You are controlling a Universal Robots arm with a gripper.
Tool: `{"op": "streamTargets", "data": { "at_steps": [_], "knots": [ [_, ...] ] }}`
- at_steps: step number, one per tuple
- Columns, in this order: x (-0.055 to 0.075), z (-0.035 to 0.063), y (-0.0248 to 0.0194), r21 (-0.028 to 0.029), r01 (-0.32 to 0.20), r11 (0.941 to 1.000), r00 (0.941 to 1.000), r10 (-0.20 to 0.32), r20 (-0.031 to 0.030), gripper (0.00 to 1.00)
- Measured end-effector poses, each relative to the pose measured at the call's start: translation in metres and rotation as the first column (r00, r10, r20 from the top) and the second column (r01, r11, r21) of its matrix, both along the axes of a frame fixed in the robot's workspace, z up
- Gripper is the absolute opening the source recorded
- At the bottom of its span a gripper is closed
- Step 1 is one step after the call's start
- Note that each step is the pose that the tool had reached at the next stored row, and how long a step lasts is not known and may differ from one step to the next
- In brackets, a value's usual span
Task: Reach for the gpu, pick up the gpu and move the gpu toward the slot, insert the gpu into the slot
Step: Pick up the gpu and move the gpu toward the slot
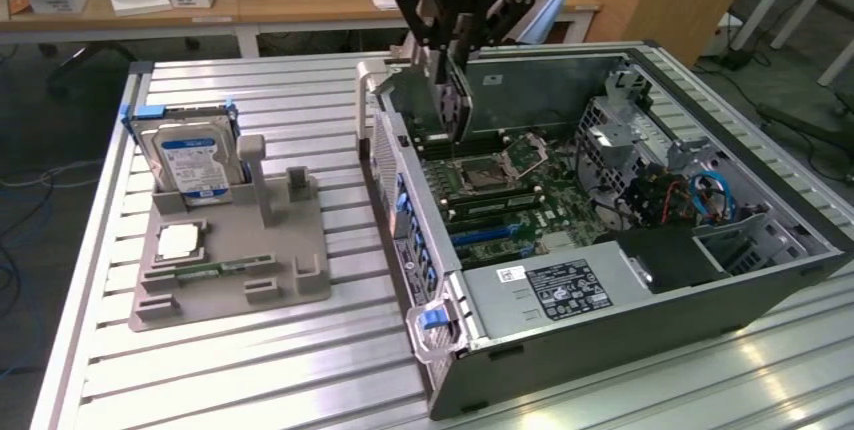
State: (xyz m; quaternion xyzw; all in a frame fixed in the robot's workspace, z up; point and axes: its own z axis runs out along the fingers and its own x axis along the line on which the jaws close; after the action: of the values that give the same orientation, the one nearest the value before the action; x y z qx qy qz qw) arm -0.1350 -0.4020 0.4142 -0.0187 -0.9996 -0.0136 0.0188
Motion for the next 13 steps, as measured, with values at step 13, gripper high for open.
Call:
{"op": "streamTargets", "data": {
  "at_steps": [13],
  "knots": [
    [0.035, 0.0, -0.0006, 0.0, 0.0, 1.0, 0.9999, 0.0, 0.0119, 0.26]
  ]
}}
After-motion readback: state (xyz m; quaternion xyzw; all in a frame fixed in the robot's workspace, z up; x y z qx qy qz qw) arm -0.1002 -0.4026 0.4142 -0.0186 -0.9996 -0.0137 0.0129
